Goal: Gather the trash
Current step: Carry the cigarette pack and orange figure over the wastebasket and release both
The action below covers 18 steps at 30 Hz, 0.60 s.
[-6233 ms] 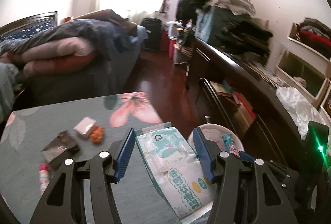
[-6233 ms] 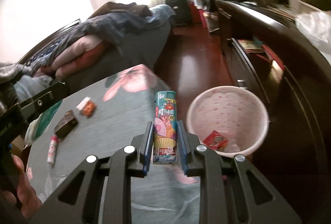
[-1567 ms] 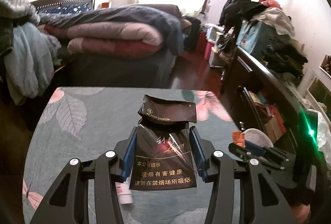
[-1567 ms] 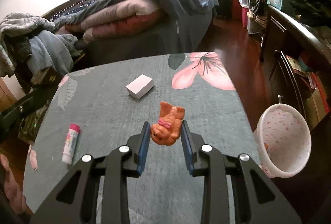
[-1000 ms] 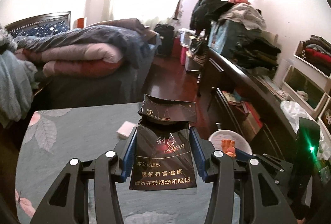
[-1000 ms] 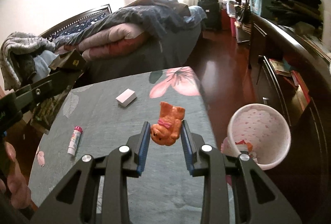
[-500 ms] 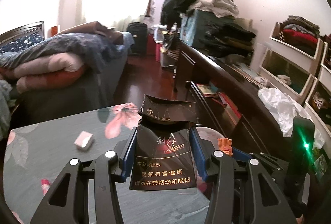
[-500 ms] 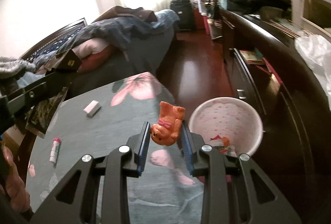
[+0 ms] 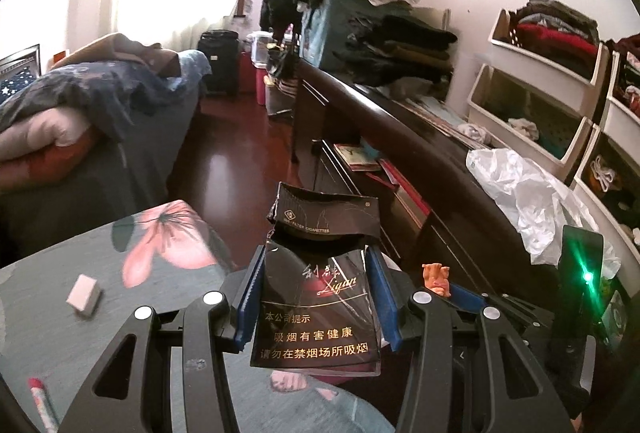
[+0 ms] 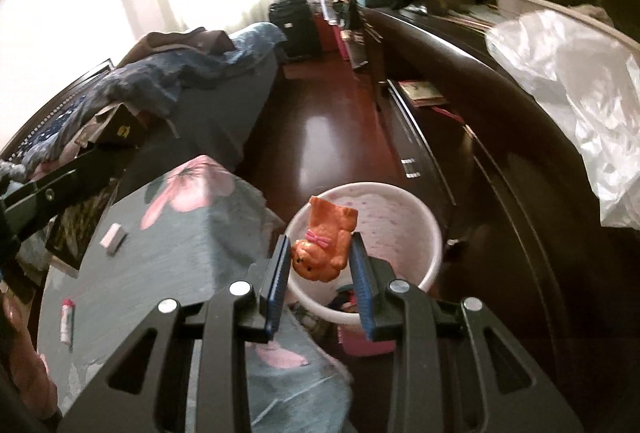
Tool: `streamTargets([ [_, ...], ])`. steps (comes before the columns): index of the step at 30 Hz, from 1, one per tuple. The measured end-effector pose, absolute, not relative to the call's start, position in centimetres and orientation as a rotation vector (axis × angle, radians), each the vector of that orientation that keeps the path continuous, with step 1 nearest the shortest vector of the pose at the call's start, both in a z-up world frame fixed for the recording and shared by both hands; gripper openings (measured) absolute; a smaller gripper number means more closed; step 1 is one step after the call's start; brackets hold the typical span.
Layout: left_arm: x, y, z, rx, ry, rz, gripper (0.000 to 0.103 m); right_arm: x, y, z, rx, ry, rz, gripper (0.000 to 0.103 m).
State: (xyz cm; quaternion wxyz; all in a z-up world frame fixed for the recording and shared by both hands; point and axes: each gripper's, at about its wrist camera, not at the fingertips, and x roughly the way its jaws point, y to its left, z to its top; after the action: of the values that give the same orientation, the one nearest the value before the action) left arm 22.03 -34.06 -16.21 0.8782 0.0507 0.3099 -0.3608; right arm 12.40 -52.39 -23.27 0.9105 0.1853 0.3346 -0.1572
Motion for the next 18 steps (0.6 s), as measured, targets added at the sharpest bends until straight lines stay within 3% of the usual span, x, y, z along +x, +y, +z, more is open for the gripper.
streamTargets([
  [18, 28.3, -45.4, -25.2, 0.186, 0.836, -0.842, 0.051, 17.7, -58.0, -32.0, 0.423, 0.815, -0.455, 0.031],
])
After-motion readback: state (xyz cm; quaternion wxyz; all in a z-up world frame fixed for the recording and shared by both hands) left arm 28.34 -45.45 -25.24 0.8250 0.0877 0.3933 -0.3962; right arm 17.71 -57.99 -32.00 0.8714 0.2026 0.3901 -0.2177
